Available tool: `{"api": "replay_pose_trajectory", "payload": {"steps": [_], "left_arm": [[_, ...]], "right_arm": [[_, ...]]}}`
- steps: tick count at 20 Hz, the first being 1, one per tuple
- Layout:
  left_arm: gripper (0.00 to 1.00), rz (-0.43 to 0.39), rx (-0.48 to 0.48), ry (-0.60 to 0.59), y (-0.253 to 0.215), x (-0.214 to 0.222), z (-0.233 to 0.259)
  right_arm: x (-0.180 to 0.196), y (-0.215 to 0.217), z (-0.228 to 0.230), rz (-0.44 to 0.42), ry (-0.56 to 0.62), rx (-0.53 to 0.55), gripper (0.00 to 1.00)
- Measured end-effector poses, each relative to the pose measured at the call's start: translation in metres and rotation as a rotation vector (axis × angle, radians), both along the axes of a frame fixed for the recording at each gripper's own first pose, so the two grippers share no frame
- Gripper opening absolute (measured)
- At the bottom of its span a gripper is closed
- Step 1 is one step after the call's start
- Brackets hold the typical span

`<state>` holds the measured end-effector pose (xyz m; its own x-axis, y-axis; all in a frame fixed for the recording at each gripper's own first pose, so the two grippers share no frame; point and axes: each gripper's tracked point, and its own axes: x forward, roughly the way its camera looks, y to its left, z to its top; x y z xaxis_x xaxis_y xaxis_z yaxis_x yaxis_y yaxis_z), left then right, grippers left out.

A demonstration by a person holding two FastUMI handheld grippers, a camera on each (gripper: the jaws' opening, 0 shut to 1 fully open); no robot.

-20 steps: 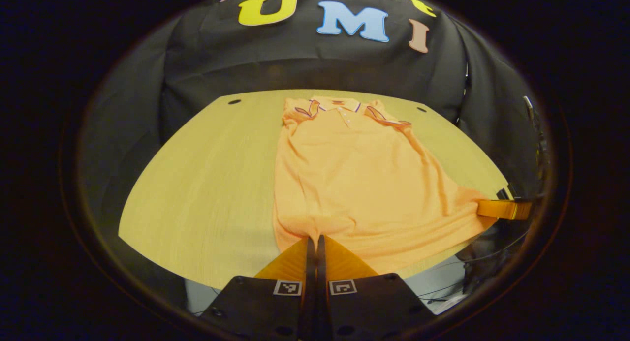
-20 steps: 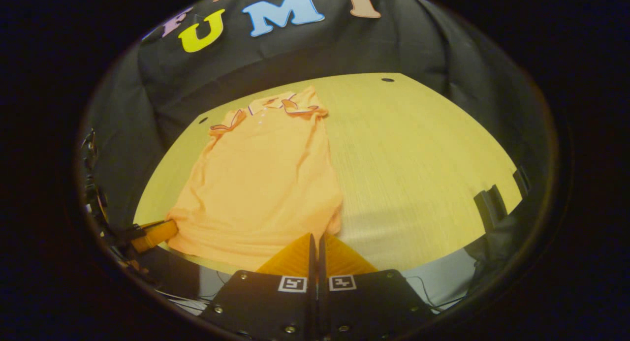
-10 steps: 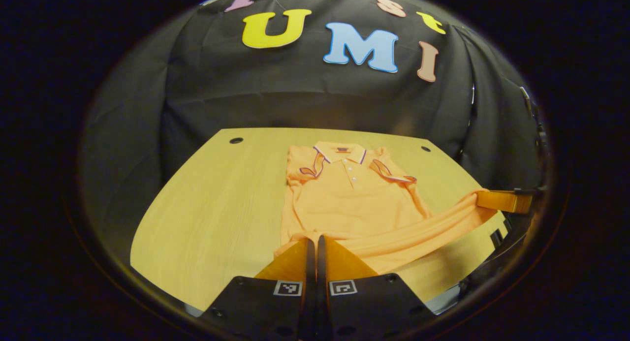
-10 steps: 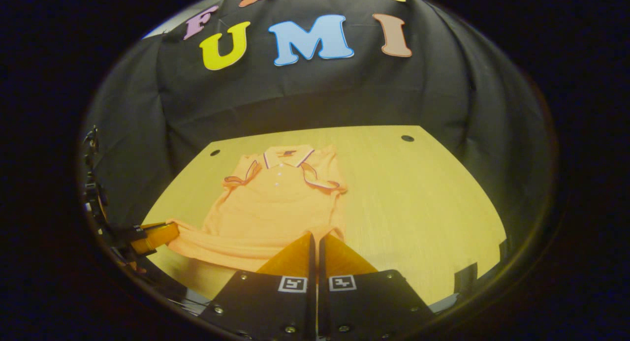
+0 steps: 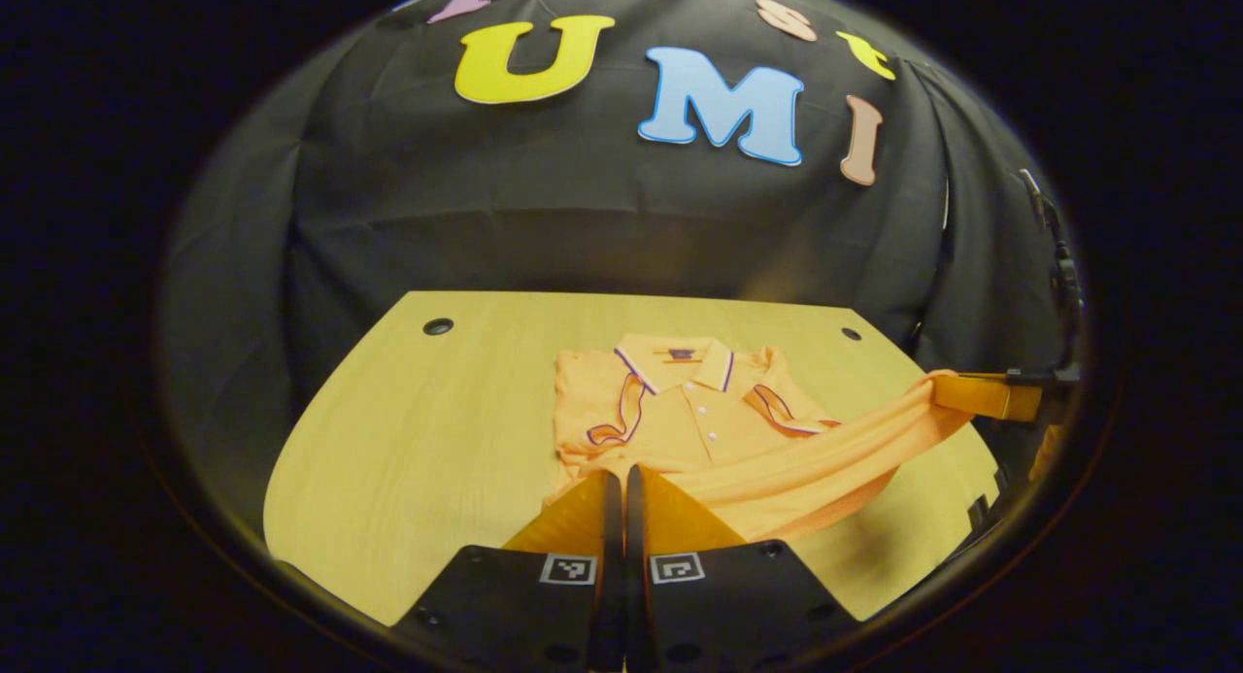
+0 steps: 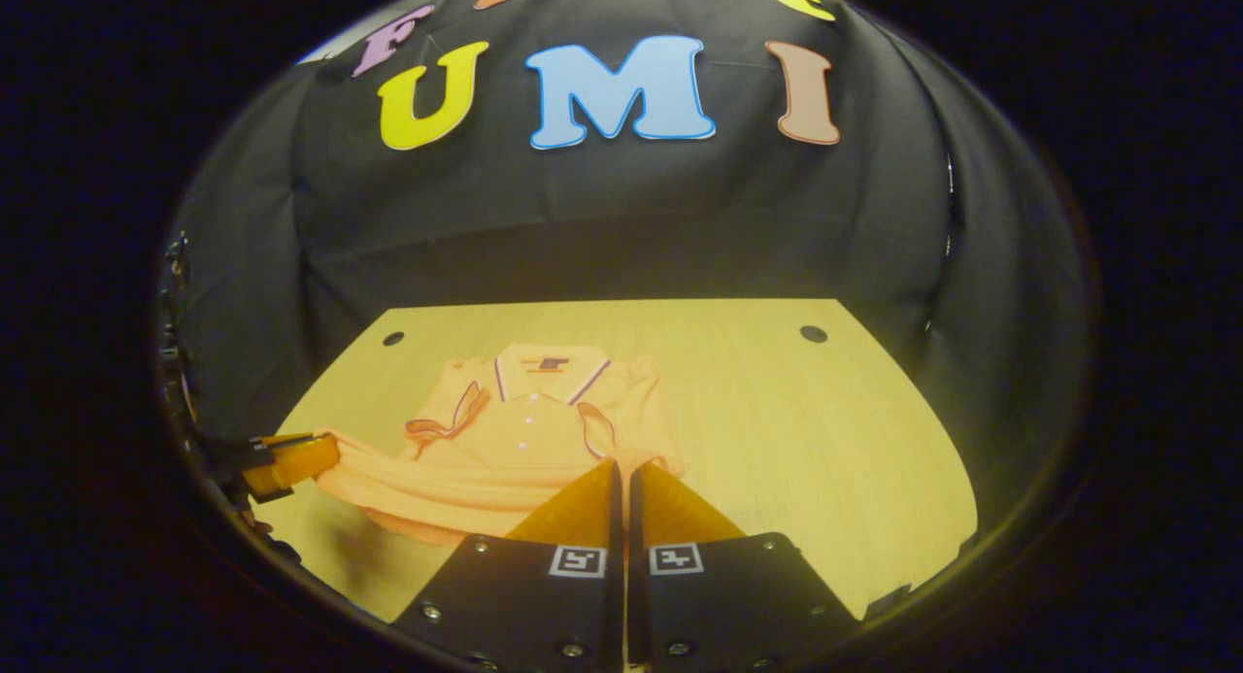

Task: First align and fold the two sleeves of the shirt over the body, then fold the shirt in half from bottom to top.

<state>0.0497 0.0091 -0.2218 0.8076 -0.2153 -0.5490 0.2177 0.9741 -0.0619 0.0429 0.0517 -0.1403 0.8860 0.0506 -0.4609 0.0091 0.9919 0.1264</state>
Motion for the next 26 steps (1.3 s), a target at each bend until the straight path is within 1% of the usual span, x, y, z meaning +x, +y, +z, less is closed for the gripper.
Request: {"api": "replay_pose_trajectory", "payload": {"steps": [5, 7, 9, 11, 15, 16, 17, 21, 22, 26], "left_arm": [[0.06, -0.033, -0.013, -0.024, -0.011, 0.072, 0.006], [0.07, -0.045, -0.018, -0.028, -0.015, 0.098, 0.005], [0.05, -0.057, -0.019, -0.038, -0.017, 0.121, 0.003], [0.07, -0.058, -0.008, -0.039, -0.017, 0.142, -0.002], [0.06, -0.043, -0.005, -0.052, -0.018, 0.186, -0.013], [0.05, -0.041, -0.003, -0.059, -0.019, 0.196, -0.016], [0.06, -0.041, 0.000, -0.068, -0.020, 0.206, -0.018], [0.07, -0.030, 0.017, -0.104, -0.020, 0.236, -0.030], [0.05, -0.022, 0.020, -0.101, -0.018, 0.242, -0.036], [0.06, -0.008, 0.039, -0.078, -0.016, 0.253, -0.057]], "right_arm": [[0.054, -0.003, 0.007, -0.033, 0.014, -0.017, 0.02], [0.076, -0.003, 0.007, -0.046, 0.024, -0.020, 0.02], [0.096, -0.006, 0.006, -0.064, 0.028, -0.022, 0.02], [0.115, -0.005, 0.005, -0.070, 0.033, -0.010, 0.02], [0.157, -0.005, -0.003, -0.067, 0.034, -0.033, 0.02], [0.168, -0.004, -0.004, -0.061, 0.037, -0.040, 0.05], [0.179, -0.003, -0.008, -0.057, 0.038, -0.051, 0.02], [0.214, 0.001, -0.026, -0.040, 0.059, -0.090, 0.02], [0.220, 0.001, -0.030, -0.039, 0.069, -0.099, 0.02], [0.235, 0.001, -0.053, -0.031, 0.114, -0.129, 0.02]]}}
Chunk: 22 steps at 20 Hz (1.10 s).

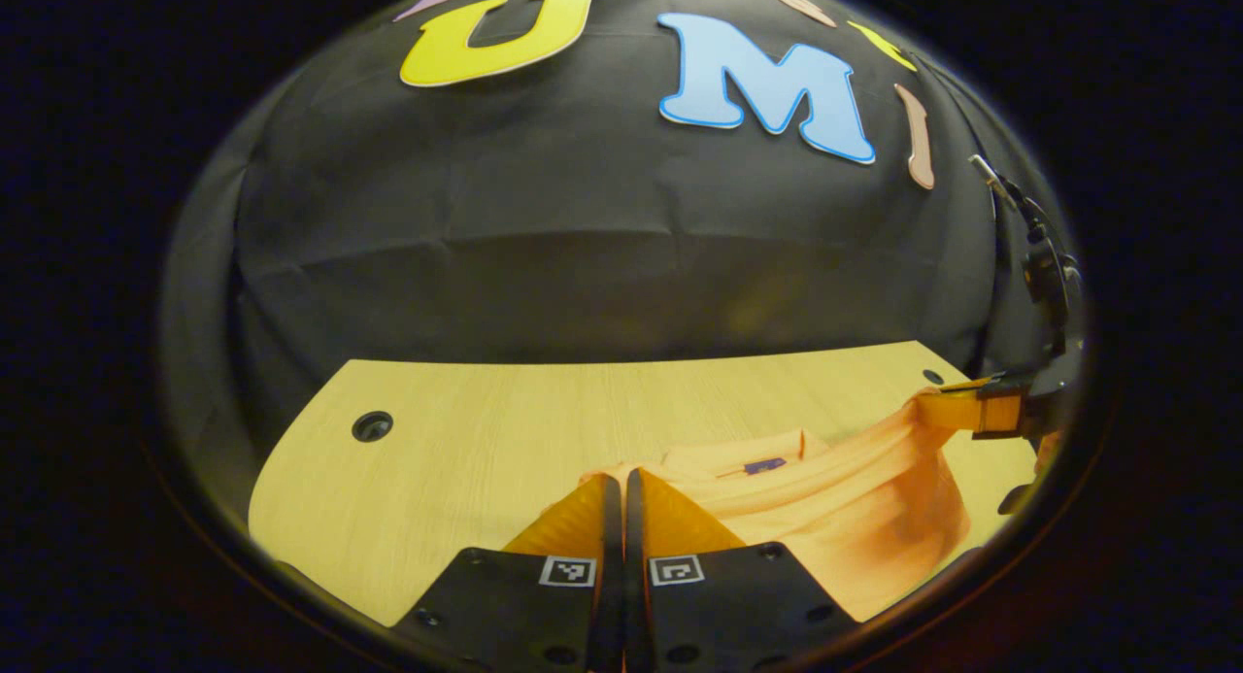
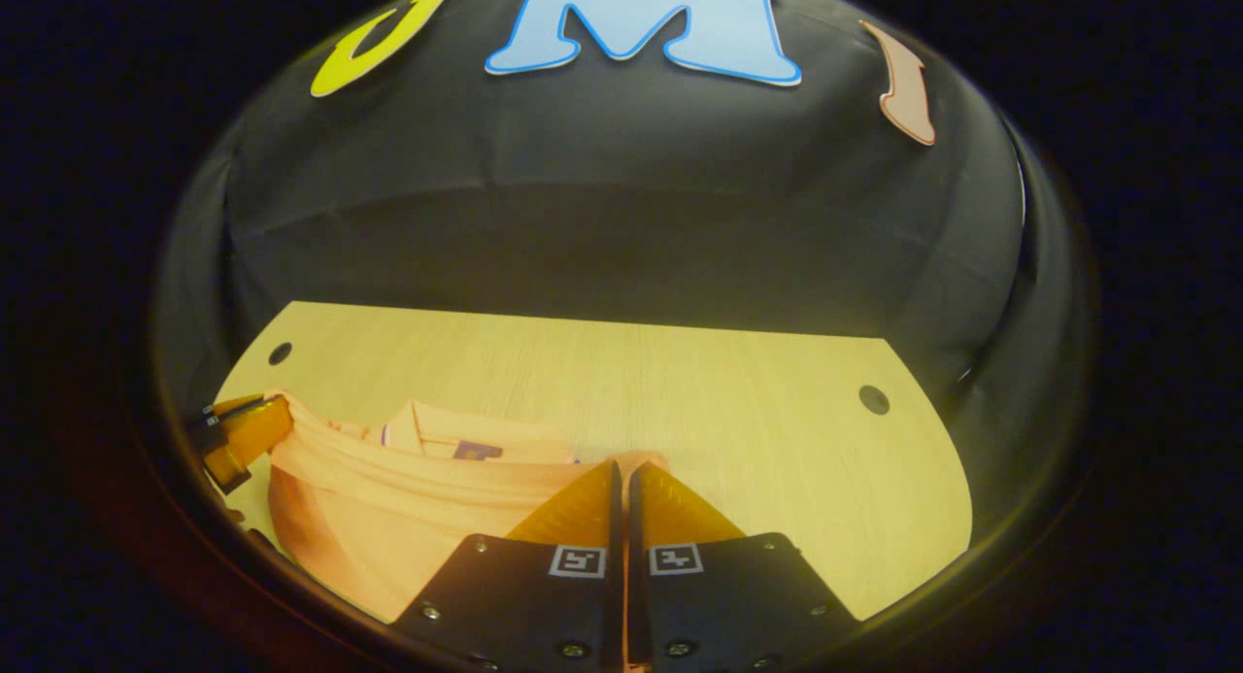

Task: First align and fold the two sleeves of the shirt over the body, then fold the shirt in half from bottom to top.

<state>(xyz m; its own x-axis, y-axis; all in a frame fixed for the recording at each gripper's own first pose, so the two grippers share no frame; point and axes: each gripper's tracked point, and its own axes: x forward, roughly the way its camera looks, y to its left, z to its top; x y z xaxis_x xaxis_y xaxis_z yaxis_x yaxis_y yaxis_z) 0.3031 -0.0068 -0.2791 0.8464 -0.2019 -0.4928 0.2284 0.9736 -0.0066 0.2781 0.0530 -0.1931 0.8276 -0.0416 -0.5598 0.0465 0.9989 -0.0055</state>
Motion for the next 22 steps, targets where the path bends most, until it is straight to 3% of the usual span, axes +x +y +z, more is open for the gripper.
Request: {"api": "replay_pose_trajectory", "payload": {"steps": [10, 11, 12, 14, 15, 16, 17, 18, 20, 22], "left_arm": [[0.12, 0.019, 0.034, 0.045, -0.001, -0.007, -0.013], [0.22, 0.025, 0.032, 0.045, -0.001, -0.010, -0.009], [0.36, 0.030, 0.030, 0.042, 0.000, -0.011, -0.006], [0.48, 0.038, 0.028, 0.038, 0.004, -0.016, 0.004], [0.55, 0.040, 0.029, 0.029, 0.004, -0.019, 0.011], [0.61, 0.042, 0.032, 0.016, 0.006, -0.023, 0.019], [0.67, 0.041, 0.030, 0.001, 0.006, -0.026, 0.028], [0.77, 0.042, 0.031, -0.017, 0.005, -0.032, 0.037], [0.86, 0.039, 0.035, -0.053, 0.003, -0.042, 0.055], [0.93, 0.033, 0.041, -0.086, -0.003, -0.055, 0.072]], "right_arm": [[-0.005, 0.004, -0.012, 0.056, 0.031, -0.061, 0.12], [-0.006, 0.005, -0.010, 0.063, 0.025, -0.058, 0.14], [-0.008, 0.006, -0.007, 0.068, 0.023, -0.054, 0.25], [-0.013, 0.007, 0.000, 0.071, 0.005, -0.046, 0.39], [-0.017, 0.007, 0.004, 0.072, -0.004, -0.040, 0.58], [-0.022, 0.008, 0.010, 0.076, -0.015, -0.035, 0.63], [-0.026, 0.008, 0.015, 0.079, -0.027, -0.034, 0.76], [-0.031, 0.007, 0.023, 0.080, -0.045, -0.033, 0.81], [-0.043, 0.004, 0.042, 0.080, -0.089, -0.036, 0.91], [-0.055, 0.001, 0.063, 0.080, -0.139, -0.032, 0.92]]}}
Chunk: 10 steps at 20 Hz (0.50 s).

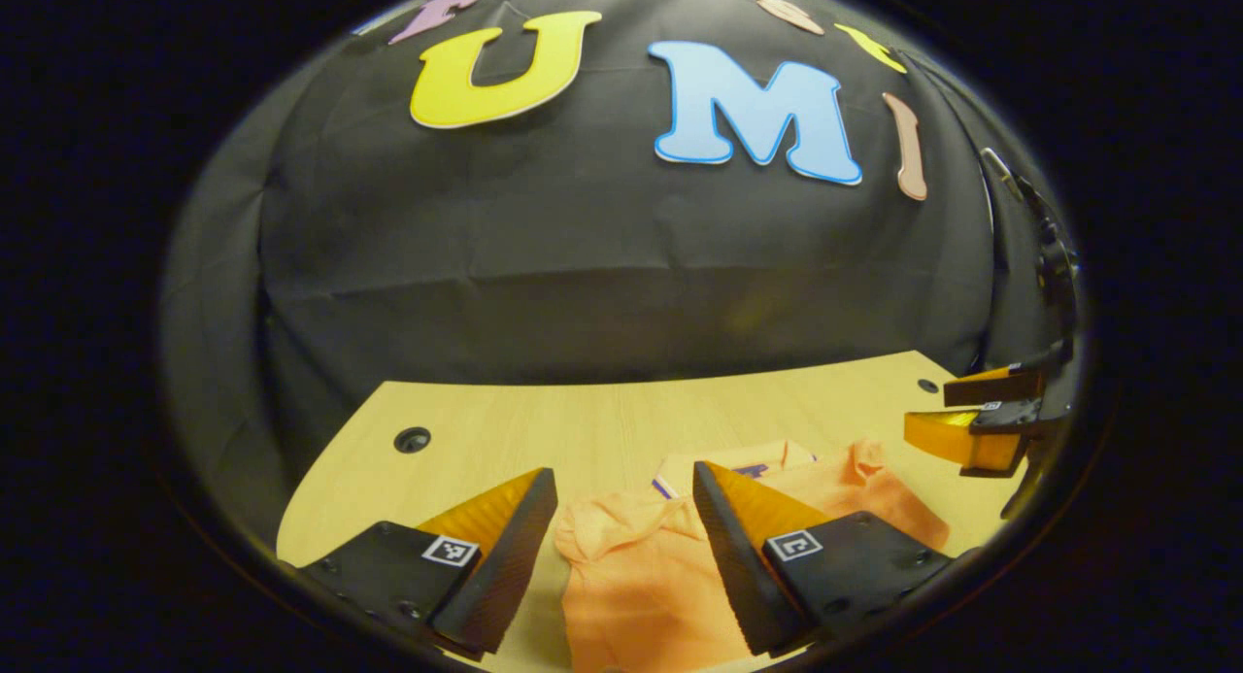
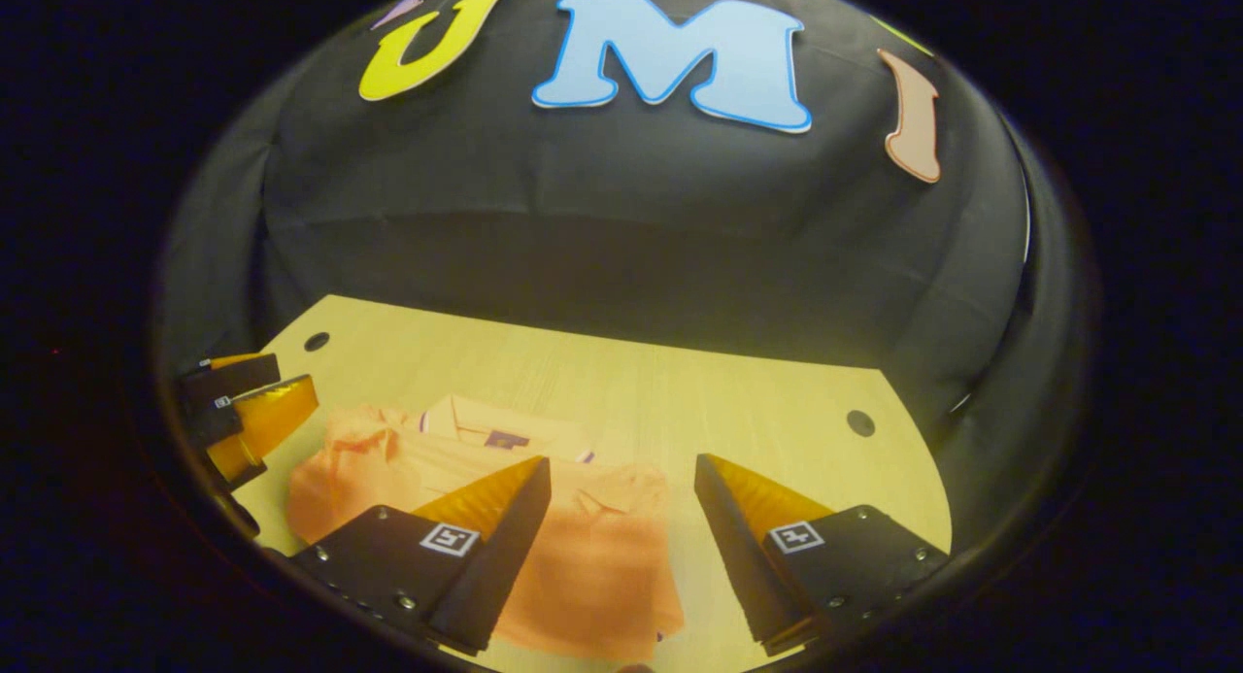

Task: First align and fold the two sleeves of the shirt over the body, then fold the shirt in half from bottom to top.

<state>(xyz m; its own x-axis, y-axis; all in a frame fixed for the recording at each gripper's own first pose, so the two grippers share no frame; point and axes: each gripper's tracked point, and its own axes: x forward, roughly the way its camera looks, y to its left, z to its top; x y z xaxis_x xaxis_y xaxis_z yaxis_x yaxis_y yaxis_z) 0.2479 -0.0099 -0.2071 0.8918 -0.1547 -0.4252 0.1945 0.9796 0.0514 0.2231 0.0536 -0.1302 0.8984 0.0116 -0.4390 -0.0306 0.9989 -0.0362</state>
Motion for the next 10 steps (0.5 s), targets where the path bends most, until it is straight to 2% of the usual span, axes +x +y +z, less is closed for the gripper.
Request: {"api": "replay_pose_trajectory", "payload": {"steps": [10], "left_arm": [[0.95, 0.032, -0.055, -0.138, -0.028, -0.080, 0.082]], "right_arm": [[-0.092, -0.019, 0.089, 0.044, -0.215, -0.044, 0.93]]}}
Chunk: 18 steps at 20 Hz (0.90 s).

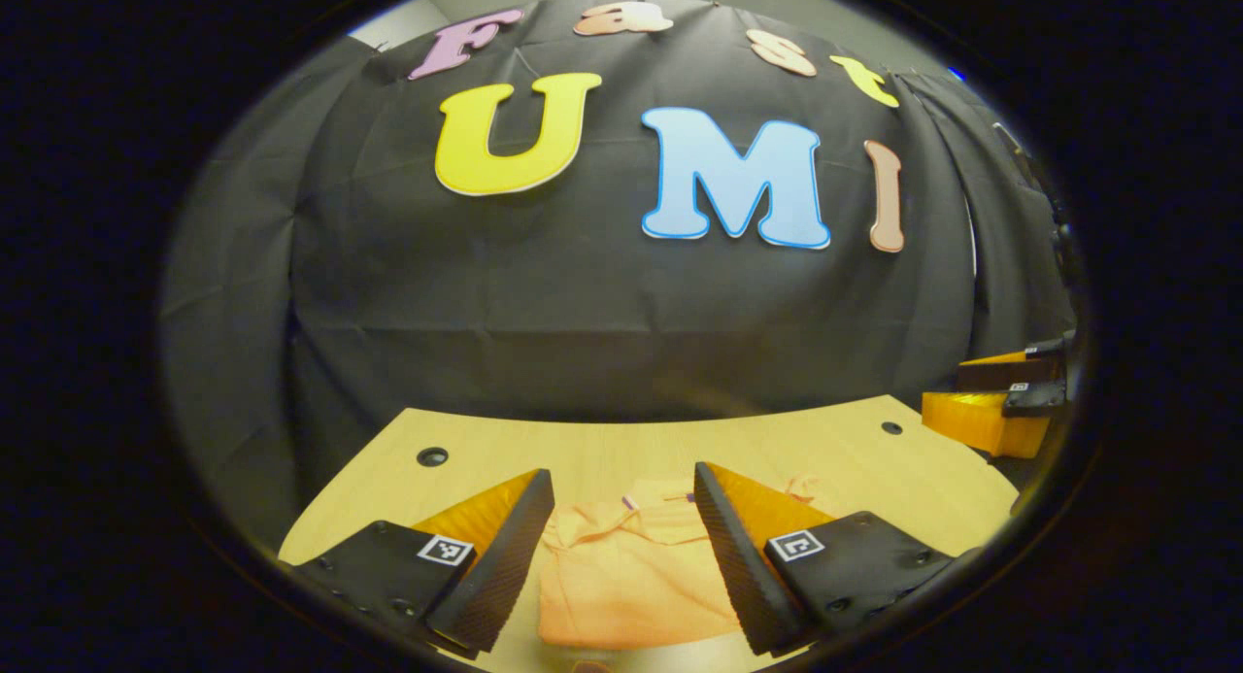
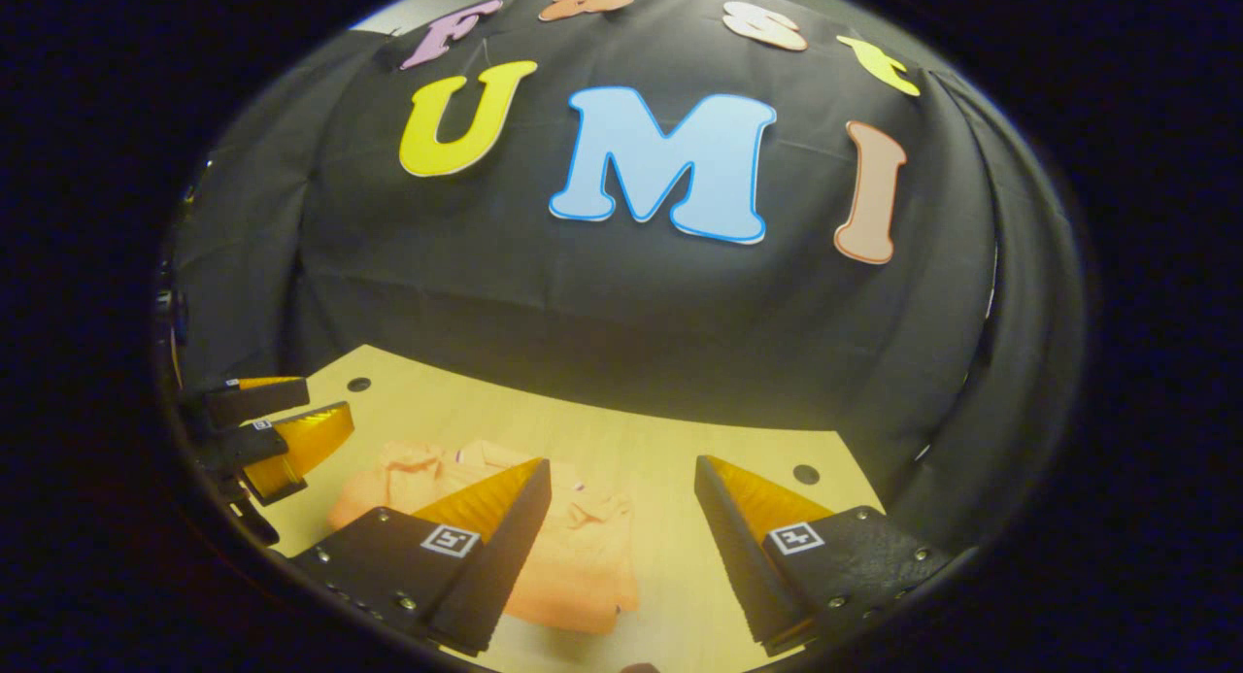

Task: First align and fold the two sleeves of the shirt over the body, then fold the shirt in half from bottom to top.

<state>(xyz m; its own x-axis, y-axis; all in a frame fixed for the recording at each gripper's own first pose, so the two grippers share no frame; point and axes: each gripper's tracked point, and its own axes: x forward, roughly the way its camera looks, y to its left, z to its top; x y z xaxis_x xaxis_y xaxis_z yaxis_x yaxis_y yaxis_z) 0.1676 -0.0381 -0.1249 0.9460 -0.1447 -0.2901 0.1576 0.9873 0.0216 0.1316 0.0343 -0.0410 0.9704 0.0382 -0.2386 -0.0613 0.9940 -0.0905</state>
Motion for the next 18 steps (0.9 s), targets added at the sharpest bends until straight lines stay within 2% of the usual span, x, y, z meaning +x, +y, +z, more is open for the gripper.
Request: {"api": "replay_pose_trajectory", "payload": {"steps": [9, 13, 18], "left_arm": [[0.94, 0.034, 0.006, -0.110, -0.032, -0.085, 0.050], [0.94, 0.023, 0.011, -0.145, -0.041, -0.113, 0.068], [0.94, 0.008, 0.020, -0.176, -0.044, -0.124, 0.091]], "right_arm": [[-0.081, -0.009, 0.031, 0.075, -0.123, -0.016, 0.92], [-0.103, -0.015, 0.047, 0.064, -0.181, 0.008, 0.93], [-0.117, -0.019, 0.062, 0.043, -0.218, 0.046, 0.92]]}}
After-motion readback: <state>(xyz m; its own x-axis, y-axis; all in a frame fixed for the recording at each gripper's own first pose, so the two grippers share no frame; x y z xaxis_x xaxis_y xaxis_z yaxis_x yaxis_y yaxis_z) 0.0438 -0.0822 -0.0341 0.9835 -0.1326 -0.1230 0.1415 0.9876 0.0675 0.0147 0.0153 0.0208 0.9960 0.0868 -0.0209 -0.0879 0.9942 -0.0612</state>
